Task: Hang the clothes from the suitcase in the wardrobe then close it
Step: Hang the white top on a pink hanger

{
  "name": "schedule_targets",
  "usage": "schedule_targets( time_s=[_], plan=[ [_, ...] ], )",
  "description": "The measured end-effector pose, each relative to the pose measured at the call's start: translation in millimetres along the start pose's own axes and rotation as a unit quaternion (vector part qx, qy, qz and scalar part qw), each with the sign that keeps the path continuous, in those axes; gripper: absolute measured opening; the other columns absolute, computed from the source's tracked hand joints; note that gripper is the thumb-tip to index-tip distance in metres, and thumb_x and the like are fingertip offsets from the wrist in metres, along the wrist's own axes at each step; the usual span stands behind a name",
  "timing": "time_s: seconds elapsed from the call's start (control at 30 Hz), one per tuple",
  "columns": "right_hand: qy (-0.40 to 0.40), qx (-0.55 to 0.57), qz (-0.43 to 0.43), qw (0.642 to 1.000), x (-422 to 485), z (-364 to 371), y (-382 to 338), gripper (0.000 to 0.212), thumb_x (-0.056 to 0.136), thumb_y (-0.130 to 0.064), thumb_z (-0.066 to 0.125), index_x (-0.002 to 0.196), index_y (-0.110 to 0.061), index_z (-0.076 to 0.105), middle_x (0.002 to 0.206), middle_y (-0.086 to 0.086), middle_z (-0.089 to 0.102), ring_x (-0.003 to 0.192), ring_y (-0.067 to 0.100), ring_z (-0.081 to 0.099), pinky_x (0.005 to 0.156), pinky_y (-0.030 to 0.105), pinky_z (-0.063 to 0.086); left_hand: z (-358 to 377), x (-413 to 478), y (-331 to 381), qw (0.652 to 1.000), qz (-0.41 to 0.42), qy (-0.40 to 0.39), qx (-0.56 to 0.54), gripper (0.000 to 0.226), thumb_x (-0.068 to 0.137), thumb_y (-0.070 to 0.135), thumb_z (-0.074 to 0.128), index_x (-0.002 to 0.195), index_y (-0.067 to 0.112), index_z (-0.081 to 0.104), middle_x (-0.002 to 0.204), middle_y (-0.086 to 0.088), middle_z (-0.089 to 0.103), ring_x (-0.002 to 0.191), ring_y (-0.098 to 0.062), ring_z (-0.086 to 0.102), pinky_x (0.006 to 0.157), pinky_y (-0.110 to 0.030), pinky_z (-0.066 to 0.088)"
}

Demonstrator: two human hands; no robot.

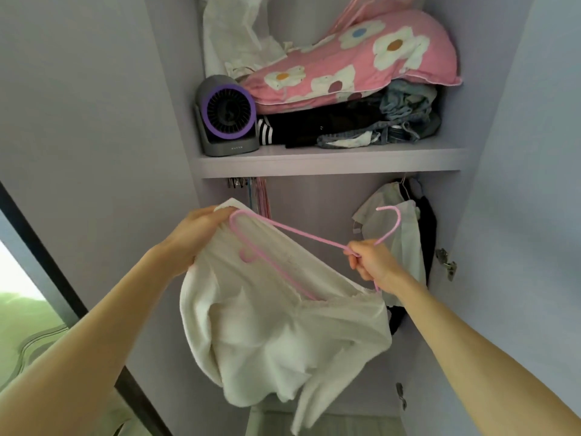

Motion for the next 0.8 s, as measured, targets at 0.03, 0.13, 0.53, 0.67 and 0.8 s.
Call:
schedule_targets(
  time_s=[0.03, 0.13, 0.53, 0.67, 0.8],
  plan=[
    [0.001, -0.021, 0.007, 1.0, -2.4, -1.7, 6.2, 0.044, 0.092, -0.009, 0.052, 0.048, -0.012, 0.054, 0.042, 0.005, 0.036, 0.033, 0.013, 0.023, 0.039, 0.019, 0.016, -6.0, 1.8, -2.5, 1.0, 0.003, 0.012, 0.018, 0.018, 0.096, 0.032, 0.061, 0.091, 0.022, 0.075, 0.091, -0.007, 0.075, 0.082, -0.024, 0.071, 0.079, -0.036, 0.057],
    [0.013, -0.028, 0.01, 0.999, -4.5, -3.0, 8.8, 0.042, 0.09, -0.011, 0.055, 0.048, -0.011, 0.053, 0.043, 0.005, 0.033, 0.035, 0.014, 0.021, 0.041, 0.02, 0.015, -8.2, 3.9, -5.6, 0.996, 0.025, 0.024, 0.082, 0.022, 0.098, 0.034, 0.057, 0.088, 0.025, 0.074, 0.09, 0.0, 0.073, 0.086, -0.019, 0.068, 0.078, -0.032, 0.053],
    [0.03, -0.192, -0.042, 0.98, -13.1, 1.7, -36.5, 0.038, 0.082, -0.02, 0.058, 0.045, -0.014, 0.062, 0.04, -0.001, 0.04, 0.035, 0.01, 0.036, 0.045, 0.023, 0.032, -38.4, 17.1, -6.4, 0.96, 0.044, 0.129, 0.245, 0.04, 0.099, 0.031, 0.037, 0.083, 0.005, 0.063, 0.078, -0.008, 0.06, 0.075, -0.028, 0.053, 0.067, -0.036, 0.041],
    [-0.006, -0.305, -0.067, 0.95, -20.5, 24.4, -54.5, 0.034, 0.079, -0.023, 0.059, 0.048, -0.013, 0.066, 0.042, -0.006, 0.051, 0.046, 0.009, 0.049, 0.056, 0.026, 0.044, -17.9, 15.5, -6.1, 0.935, 0.067, 0.106, 0.333, 0.046, 0.102, 0.037, 0.035, 0.074, 0.008, 0.056, 0.071, -0.006, 0.06, 0.068, -0.024, 0.052, 0.063, -0.035, 0.039],
    [-0.006, -0.288, -0.173, 0.942, -32.1, 46.0, -115.0, 0.034, 0.082, -0.023, 0.064, 0.049, -0.017, 0.067, 0.044, -0.004, 0.055, 0.047, 0.012, 0.049, 0.05, 0.019, 0.044, 9.4, 19.1, -2.9, 0.951, 0.081, 0.064, 0.291, 0.041, 0.103, 0.032, 0.036, 0.07, 0.009, 0.045, 0.064, -0.006, 0.048, 0.063, -0.024, 0.044, 0.058, -0.034, 0.032]
  ],
)
Point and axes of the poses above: each hand's wrist, its own x-axis towards the middle knuckle, its own z-axis out of the palm, y = z × x, the point moved 10 cm from there along x, towards the middle knuckle
